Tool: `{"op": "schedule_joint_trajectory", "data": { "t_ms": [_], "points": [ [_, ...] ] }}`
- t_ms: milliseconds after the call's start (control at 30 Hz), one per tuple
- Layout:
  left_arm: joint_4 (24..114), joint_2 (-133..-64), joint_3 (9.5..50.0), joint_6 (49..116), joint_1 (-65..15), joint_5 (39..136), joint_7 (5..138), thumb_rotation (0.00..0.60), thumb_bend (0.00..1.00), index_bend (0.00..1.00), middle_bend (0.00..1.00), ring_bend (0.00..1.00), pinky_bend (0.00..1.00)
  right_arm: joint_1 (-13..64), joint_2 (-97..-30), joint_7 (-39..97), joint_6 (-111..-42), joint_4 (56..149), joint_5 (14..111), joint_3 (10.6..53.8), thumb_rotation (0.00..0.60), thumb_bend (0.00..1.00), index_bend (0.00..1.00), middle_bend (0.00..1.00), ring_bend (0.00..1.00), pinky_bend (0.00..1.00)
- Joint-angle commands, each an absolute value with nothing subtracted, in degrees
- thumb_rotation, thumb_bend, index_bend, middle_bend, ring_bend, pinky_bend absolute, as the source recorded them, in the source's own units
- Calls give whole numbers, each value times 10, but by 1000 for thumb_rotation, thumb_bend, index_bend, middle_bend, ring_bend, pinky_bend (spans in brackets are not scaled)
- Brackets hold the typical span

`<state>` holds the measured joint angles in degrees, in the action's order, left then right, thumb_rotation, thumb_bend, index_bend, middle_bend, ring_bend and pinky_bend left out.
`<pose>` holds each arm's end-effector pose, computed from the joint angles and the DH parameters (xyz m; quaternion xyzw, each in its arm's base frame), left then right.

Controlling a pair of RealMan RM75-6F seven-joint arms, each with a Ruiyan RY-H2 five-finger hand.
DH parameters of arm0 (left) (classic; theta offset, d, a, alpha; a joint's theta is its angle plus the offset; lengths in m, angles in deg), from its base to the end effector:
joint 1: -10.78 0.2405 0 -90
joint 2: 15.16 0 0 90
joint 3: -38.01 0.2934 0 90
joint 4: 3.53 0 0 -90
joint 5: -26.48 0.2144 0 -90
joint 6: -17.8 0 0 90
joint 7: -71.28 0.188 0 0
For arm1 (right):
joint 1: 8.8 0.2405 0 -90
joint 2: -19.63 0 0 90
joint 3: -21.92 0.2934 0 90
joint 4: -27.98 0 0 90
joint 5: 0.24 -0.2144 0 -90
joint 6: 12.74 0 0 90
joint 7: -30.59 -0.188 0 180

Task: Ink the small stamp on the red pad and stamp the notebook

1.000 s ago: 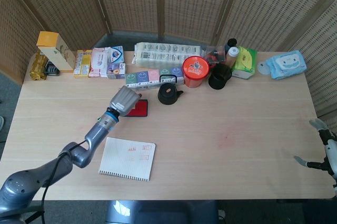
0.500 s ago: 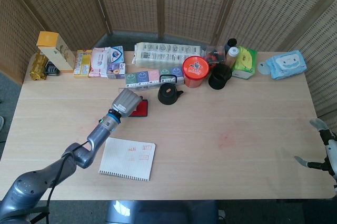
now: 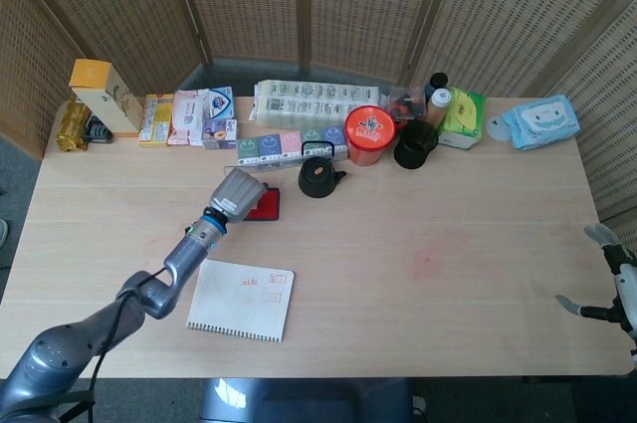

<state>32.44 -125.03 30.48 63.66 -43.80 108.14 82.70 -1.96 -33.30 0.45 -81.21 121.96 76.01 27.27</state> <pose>-0.1576 0.4923 -0.1160 -0.8289 -0.1637 -0.2789 0.4565 -0.3871 -0.2436 0.2163 0.4713 -0.5805 0.4099 0.5224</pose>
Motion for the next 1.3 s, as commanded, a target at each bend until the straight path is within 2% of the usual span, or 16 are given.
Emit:
{"op": "schedule_joint_trajectory", "data": {
  "t_ms": [33, 867, 1033, 1300],
  "points": [
    [323, -1252, 306, 636, -439, 1081, 826, 600, 410, 673, 1000, 1000, 1000, -20, -333, 4, -812, 1219, 760, 273, 600, 127, 0, 0, 0, 0],
    [321, -1251, 306, 651, -440, 1078, 831, 600, 410, 673, 1000, 1000, 1000, -23, -331, -2, -818, 1220, 768, 272, 600, 126, 0, 0, 0, 0],
    [361, -1218, 302, 679, -437, 1083, 843, 600, 410, 674, 1000, 1000, 1000, -23, -331, 1, -820, 1222, 771, 271, 600, 126, 0, 0, 0, 0],
    [479, -1141, 305, 723, -419, 1095, 876, 600, 410, 674, 1000, 1000, 1000, -25, -330, 5, -826, 1227, 777, 269, 600, 126, 0, 0, 0, 0]
  ]
}}
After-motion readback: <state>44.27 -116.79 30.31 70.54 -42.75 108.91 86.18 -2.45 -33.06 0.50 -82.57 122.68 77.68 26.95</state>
